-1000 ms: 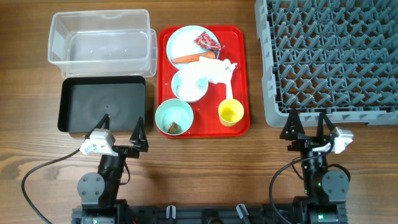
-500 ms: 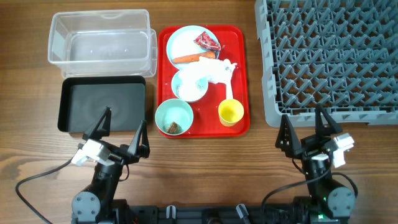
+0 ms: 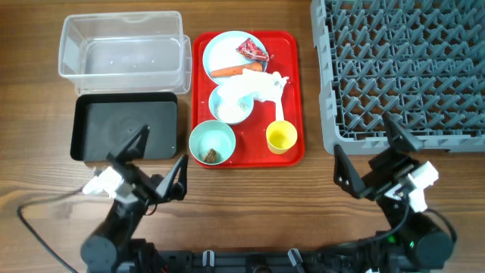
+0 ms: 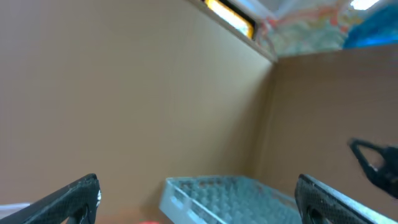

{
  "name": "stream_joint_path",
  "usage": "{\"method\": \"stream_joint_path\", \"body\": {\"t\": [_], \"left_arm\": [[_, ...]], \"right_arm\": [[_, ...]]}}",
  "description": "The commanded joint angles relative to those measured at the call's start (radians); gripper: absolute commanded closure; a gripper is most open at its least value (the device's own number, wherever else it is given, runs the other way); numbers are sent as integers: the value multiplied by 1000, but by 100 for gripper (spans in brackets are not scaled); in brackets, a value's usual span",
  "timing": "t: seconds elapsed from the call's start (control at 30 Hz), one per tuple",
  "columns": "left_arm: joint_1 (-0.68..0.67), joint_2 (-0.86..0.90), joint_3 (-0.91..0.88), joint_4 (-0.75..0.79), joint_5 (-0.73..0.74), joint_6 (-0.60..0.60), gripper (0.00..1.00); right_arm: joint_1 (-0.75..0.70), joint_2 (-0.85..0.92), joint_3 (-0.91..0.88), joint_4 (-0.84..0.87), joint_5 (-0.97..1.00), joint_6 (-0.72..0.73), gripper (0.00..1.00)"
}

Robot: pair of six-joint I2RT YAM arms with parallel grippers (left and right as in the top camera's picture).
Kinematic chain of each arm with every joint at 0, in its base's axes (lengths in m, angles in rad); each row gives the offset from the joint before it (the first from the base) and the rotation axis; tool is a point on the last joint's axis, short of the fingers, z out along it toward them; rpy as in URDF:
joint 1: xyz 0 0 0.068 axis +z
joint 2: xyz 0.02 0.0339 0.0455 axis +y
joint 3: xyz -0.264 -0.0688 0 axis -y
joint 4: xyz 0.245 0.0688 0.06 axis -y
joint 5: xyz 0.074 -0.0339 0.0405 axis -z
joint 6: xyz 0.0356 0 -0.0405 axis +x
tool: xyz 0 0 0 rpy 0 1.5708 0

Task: Sort waste into correct bins and load items into the dishwasher rack
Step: 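Raise both grippers and move them toward the red tray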

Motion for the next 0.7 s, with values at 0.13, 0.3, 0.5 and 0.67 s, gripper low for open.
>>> {"method": "stream_joint_path", "body": {"t": [0.13,0.3,0.5,0.67], "left_arm": [[-5,498,394,-1,488,66,0],[-5,946,668,-134,743,67,0],[-5,1298,789,-93,1014,65,0],[-4,1338,790,-87,959,24,0]], "right_arm": [[-4,431,313,12,-442,-92,0],[-5,677,457,-11,-669,-86,0],[-27,937,577,-122,-1008,-85,0],[-42,1036,605,-80,-992,0,0]]}}
